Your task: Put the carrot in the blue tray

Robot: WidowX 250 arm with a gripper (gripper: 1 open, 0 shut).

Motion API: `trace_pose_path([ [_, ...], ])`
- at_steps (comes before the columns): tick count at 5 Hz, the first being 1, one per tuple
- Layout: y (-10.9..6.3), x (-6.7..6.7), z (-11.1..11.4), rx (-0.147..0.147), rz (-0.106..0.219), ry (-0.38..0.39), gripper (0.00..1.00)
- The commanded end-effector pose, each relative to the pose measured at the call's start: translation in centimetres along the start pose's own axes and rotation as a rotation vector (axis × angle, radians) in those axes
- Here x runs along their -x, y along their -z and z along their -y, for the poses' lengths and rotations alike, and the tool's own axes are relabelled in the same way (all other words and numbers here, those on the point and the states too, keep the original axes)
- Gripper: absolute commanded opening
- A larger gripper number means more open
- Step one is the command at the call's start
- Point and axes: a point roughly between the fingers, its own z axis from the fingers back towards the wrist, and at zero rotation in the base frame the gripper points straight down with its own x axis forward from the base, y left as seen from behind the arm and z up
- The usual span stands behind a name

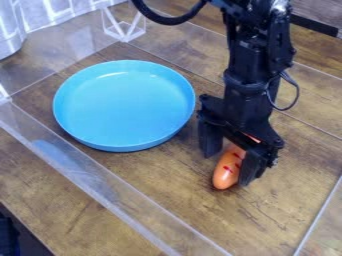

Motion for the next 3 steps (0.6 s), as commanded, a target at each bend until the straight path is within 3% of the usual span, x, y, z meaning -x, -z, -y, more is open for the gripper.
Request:
trace_pose_path([
  [1,-1.92,-1.23,0.06,-0.003,0.072,0.006,1.00],
  [3,-2.09,-1.43,-0.16,-0.004,0.082,0.008,1.00],
])
